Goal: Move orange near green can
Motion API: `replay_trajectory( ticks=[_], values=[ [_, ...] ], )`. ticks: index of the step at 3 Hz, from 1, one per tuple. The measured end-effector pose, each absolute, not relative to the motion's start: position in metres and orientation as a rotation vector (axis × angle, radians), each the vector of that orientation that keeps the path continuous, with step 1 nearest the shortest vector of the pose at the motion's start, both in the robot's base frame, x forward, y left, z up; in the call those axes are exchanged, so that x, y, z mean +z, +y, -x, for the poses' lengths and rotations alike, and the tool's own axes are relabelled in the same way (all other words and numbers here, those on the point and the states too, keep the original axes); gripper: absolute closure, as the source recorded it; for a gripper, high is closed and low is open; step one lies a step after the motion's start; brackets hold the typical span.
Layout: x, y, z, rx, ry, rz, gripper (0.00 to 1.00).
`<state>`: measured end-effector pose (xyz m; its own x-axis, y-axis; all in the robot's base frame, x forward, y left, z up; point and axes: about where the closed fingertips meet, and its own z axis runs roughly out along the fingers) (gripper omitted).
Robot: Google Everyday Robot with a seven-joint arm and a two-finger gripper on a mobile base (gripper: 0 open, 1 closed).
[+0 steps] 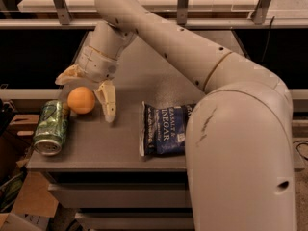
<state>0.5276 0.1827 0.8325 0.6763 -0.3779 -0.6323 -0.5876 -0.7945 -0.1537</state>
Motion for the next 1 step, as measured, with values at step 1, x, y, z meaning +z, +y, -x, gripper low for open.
replay_trajectory(
  ticks=[1],
  values=[
    [0.8345,0.1841,-0.5274,0.844,0.743,2.551,0.0]
  ],
)
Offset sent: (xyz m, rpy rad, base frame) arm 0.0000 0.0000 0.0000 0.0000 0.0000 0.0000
